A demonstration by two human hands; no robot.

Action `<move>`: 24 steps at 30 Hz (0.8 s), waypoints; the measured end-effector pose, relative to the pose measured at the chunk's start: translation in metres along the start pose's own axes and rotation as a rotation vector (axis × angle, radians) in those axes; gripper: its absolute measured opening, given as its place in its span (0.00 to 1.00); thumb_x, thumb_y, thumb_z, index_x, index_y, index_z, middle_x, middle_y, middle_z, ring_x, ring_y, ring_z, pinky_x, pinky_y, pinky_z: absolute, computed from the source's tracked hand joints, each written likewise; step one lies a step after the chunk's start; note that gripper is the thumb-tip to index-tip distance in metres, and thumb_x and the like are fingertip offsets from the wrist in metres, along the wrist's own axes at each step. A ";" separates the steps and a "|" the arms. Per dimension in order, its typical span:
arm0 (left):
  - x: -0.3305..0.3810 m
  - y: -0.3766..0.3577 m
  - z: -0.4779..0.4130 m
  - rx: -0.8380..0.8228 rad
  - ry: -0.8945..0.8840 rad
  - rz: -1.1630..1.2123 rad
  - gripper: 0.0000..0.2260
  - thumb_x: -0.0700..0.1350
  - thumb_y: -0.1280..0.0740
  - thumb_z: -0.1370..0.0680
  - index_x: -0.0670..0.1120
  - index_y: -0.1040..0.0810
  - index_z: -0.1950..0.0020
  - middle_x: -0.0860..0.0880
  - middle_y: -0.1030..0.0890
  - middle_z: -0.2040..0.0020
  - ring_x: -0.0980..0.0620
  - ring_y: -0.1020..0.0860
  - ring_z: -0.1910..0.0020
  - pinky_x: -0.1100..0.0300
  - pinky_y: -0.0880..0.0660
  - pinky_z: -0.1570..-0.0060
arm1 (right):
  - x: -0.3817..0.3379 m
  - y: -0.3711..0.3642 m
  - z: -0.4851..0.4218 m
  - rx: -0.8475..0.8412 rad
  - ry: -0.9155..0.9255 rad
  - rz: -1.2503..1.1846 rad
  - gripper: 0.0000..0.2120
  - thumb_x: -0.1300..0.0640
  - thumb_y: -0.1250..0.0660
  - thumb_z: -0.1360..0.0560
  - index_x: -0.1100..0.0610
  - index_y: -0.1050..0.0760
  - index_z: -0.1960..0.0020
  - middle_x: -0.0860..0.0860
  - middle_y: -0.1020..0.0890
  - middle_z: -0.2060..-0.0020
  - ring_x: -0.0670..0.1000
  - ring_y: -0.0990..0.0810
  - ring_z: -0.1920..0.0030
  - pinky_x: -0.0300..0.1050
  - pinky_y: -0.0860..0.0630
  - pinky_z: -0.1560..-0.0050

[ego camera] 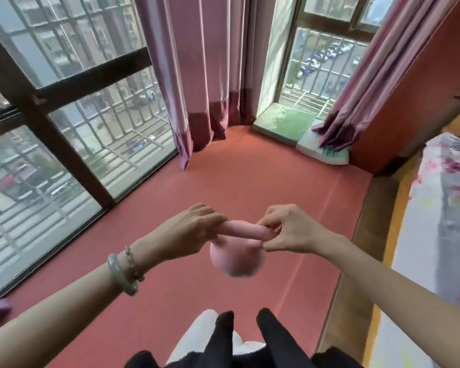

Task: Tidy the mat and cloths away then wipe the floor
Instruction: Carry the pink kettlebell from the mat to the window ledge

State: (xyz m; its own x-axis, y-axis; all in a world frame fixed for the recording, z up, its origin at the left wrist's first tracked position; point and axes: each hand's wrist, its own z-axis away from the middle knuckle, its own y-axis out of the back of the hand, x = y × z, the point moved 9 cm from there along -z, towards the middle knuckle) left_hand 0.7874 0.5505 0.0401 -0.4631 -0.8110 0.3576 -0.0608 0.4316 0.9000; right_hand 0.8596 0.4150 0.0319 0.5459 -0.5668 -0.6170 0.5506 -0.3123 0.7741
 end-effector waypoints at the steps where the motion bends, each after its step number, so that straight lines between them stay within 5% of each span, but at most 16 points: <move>1: -0.016 0.003 -0.016 -0.002 0.006 0.000 0.13 0.39 0.30 0.27 0.45 0.23 0.43 0.49 0.23 0.59 0.48 0.27 0.58 0.63 0.32 0.53 | 0.006 0.009 -0.018 0.007 -0.007 -0.002 0.12 0.57 0.25 0.40 0.55 0.16 0.56 0.52 0.22 0.63 0.53 0.23 0.61 0.52 0.25 0.57; 13: -0.229 0.008 -0.204 -0.059 -0.093 0.070 0.13 0.41 0.30 0.27 0.47 0.23 0.43 0.51 0.21 0.58 0.49 0.26 0.58 0.68 0.34 0.54 | 0.098 0.104 -0.241 0.081 -0.165 -0.025 0.13 0.51 0.26 0.40 0.51 0.16 0.55 0.48 0.22 0.61 0.49 0.23 0.59 0.52 0.24 0.55; 24: -0.392 0.022 -0.402 -0.164 -0.170 0.092 0.15 0.46 0.30 0.26 0.49 0.22 0.40 0.52 0.20 0.53 0.49 0.24 0.51 0.49 0.23 0.53 | 0.183 0.217 -0.415 0.213 -0.233 -0.015 0.15 0.49 0.22 0.38 0.53 0.16 0.53 0.48 0.21 0.61 0.48 0.23 0.61 0.48 0.24 0.56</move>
State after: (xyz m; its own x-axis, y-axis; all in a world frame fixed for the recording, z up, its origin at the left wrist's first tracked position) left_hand 1.3234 0.7192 0.0200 -0.6033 -0.6871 0.4049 0.1261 0.4191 0.8992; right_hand 1.3409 0.5605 0.0281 0.3659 -0.7127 -0.5985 0.3994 -0.4607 0.7926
